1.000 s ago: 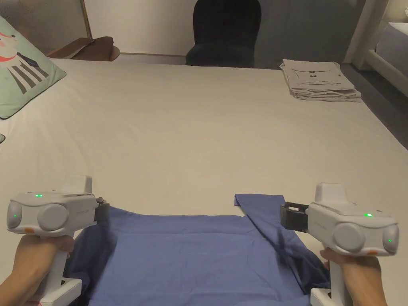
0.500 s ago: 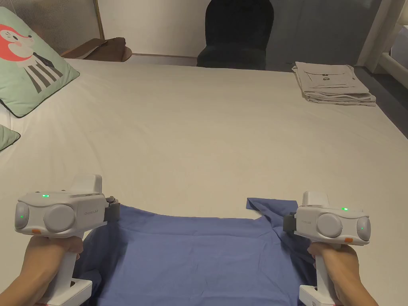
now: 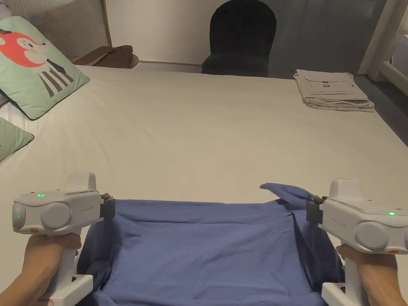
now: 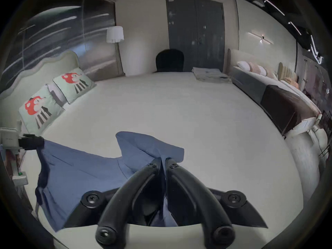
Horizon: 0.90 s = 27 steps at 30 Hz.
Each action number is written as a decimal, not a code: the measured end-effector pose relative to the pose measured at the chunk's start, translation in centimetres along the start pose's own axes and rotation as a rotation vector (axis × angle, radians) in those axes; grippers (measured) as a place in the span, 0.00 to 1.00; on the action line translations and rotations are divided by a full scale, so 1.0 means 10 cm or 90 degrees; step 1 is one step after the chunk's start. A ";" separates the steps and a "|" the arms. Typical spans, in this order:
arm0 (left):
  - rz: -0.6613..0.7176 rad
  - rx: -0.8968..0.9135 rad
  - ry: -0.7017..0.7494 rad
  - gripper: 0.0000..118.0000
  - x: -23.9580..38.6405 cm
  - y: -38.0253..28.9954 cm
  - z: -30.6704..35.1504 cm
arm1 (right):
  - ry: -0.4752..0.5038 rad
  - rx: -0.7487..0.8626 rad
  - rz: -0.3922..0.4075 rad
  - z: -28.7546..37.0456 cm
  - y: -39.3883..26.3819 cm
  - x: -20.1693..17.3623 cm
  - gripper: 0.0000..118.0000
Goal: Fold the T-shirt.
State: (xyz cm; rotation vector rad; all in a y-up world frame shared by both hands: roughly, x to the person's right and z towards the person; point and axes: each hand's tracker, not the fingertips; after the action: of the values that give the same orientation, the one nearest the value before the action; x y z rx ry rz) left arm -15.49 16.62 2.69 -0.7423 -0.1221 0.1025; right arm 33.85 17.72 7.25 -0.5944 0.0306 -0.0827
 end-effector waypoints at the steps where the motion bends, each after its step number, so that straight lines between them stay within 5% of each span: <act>1: 0.003 0.004 -0.001 0.04 -0.01 -0.02 0.08 | 0.008 0.013 -0.002 0.14 0.00 0.01 0.02; 16: 0.023 -0.014 -0.032 0.04 -0.16 -0.91 1.02 | 0.088 0.022 -0.108 1.41 -0.97 0.15 0.02; 27: 0.059 -0.088 -0.017 0.04 -0.23 -1.75 1.14 | 0.041 -0.057 -0.102 1.54 -1.74 0.06 0.02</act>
State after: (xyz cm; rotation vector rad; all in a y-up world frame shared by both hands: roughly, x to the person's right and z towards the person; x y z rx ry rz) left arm -18.57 11.12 22.71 -0.8847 -0.1212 0.1946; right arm 34.10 11.88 29.73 -0.6826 0.0492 -0.2566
